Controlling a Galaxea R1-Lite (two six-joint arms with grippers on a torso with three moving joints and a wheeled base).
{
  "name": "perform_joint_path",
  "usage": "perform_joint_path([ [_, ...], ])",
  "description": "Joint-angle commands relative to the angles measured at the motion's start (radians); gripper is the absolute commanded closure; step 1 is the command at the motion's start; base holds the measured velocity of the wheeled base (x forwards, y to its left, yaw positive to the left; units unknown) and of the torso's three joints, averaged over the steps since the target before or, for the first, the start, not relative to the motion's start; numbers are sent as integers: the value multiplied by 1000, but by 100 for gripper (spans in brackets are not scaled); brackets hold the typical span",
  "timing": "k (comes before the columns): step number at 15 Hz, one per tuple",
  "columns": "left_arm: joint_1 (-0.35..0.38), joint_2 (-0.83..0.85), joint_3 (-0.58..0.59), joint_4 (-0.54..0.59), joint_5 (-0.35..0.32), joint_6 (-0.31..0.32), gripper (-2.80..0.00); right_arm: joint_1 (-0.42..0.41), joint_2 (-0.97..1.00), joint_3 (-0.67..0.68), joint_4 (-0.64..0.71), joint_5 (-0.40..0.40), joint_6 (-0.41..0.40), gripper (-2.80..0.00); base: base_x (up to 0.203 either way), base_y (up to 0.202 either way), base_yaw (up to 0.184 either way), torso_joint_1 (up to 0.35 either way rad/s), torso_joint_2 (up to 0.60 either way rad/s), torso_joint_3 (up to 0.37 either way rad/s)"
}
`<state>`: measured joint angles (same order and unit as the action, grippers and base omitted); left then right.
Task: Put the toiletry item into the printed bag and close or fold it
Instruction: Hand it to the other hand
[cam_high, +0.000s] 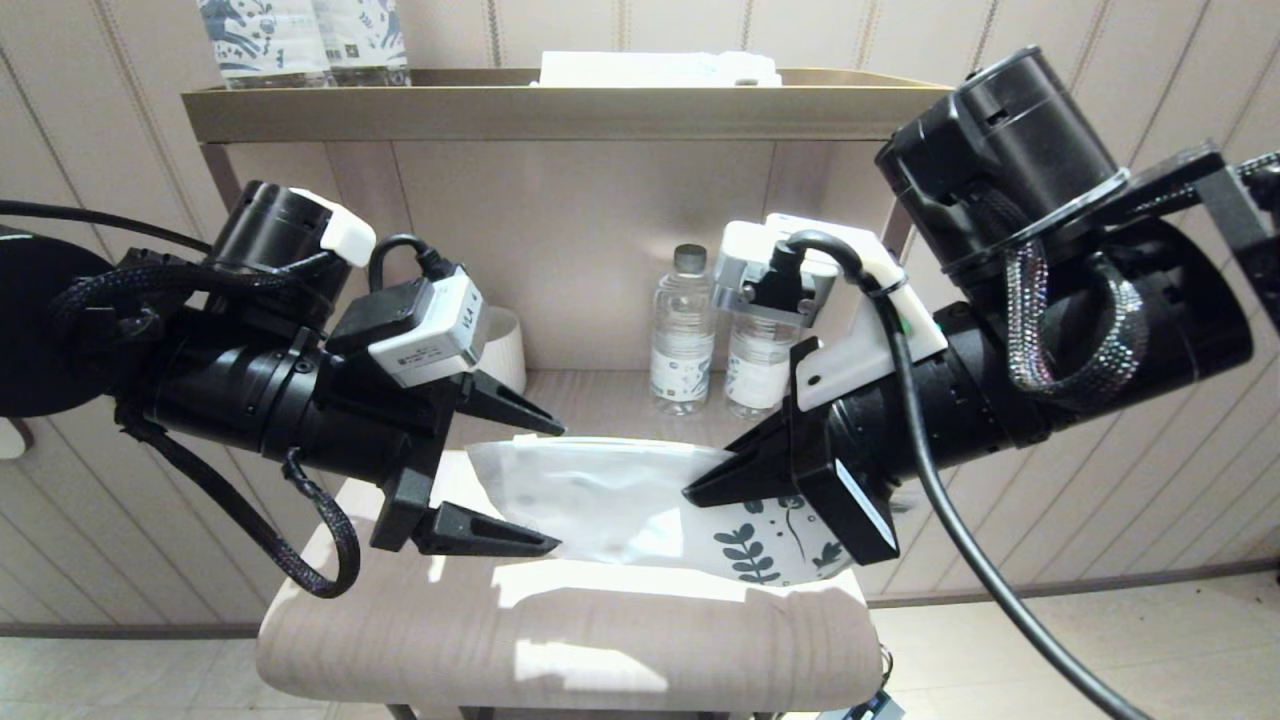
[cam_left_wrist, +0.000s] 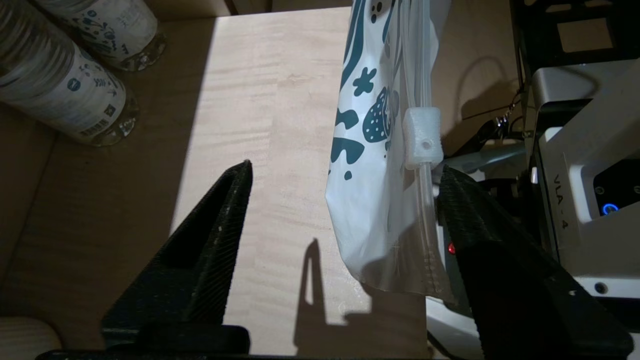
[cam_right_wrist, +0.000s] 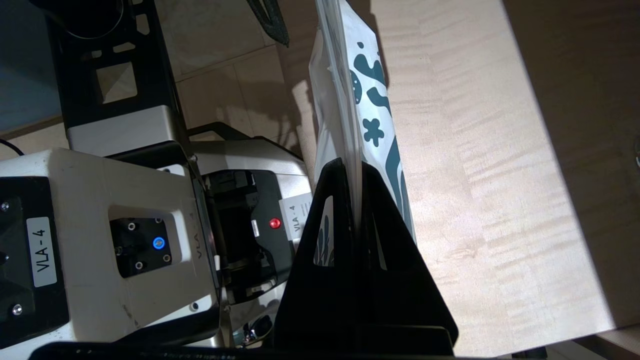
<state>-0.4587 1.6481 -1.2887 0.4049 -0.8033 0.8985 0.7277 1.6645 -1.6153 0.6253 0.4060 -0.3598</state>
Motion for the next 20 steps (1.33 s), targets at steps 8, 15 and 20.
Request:
perform_joint_path([
  [8, -4, 0, 9, 6, -20, -1, 0, -1, 3, 2, 0, 4, -2, 0, 0, 0, 0, 0, 0, 0],
  [15, -3, 27, 22, -5, -80, -7, 0, 1, 17, -8, 2, 22, 2, 0, 0, 0, 0, 0, 0, 0],
  [20, -3, 36, 12, -6, -84, -9, 0, 3, 32, -21, -3, 27, 12, 0, 0, 0, 0, 0, 0, 0],
])
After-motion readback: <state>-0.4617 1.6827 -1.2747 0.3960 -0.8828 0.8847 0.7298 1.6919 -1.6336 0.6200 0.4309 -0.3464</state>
